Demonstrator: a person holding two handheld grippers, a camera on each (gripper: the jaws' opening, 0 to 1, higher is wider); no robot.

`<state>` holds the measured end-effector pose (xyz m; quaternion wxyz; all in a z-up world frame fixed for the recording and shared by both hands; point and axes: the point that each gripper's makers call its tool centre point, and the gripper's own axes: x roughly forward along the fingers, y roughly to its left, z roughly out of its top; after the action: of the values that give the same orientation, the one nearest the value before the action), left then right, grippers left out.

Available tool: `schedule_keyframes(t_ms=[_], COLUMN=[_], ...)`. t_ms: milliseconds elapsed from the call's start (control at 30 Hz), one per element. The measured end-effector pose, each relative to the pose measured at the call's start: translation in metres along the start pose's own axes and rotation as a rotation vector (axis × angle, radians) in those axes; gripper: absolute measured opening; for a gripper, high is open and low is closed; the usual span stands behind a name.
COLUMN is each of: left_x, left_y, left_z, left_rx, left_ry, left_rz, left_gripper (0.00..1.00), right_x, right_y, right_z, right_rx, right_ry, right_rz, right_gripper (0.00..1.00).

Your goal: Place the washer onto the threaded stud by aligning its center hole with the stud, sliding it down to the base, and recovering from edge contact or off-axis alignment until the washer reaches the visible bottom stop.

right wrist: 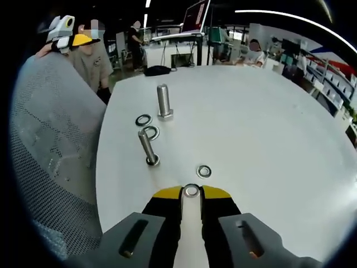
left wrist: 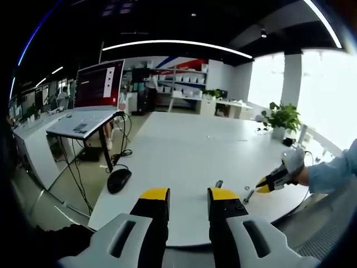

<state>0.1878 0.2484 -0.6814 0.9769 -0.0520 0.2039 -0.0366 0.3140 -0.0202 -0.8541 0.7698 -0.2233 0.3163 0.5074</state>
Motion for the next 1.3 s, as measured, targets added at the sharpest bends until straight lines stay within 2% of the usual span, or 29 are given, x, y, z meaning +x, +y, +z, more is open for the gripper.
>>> schedule_keyframes(t_ms=[233, 600, 1100, 1300], left_x=[0.000, 0.000, 0.000, 0.000], left_y=[0.000, 0.000, 0.000, 0.001], left_z=[0.000, 0.000, 0.001, 0.002], left_rx=[0.002, 0.003, 0.002, -0.007], left_ry=[0.001, 0.000, -0.011, -0.020], left_rz=[0.000, -0.002, 0.000, -0.007], left_gripper=[0.25, 0.25, 0.25, 0.24], right_x=[-0.008, -0.020, -0.058, -0.066], right_y=[-0.003, 0.001, 0.005, 0.011], right_z=[0.011, 0.019, 0.043, 0.047], right_rx=[0.017, -0.007, -0.031, -0.089], right_ry=[-0.036, -0.045, -0.111, -0.099], right_rz=[-0.011, -0.022, -0.054, -0.058], right_gripper=[0.13, 0.13, 0.13, 0.13])
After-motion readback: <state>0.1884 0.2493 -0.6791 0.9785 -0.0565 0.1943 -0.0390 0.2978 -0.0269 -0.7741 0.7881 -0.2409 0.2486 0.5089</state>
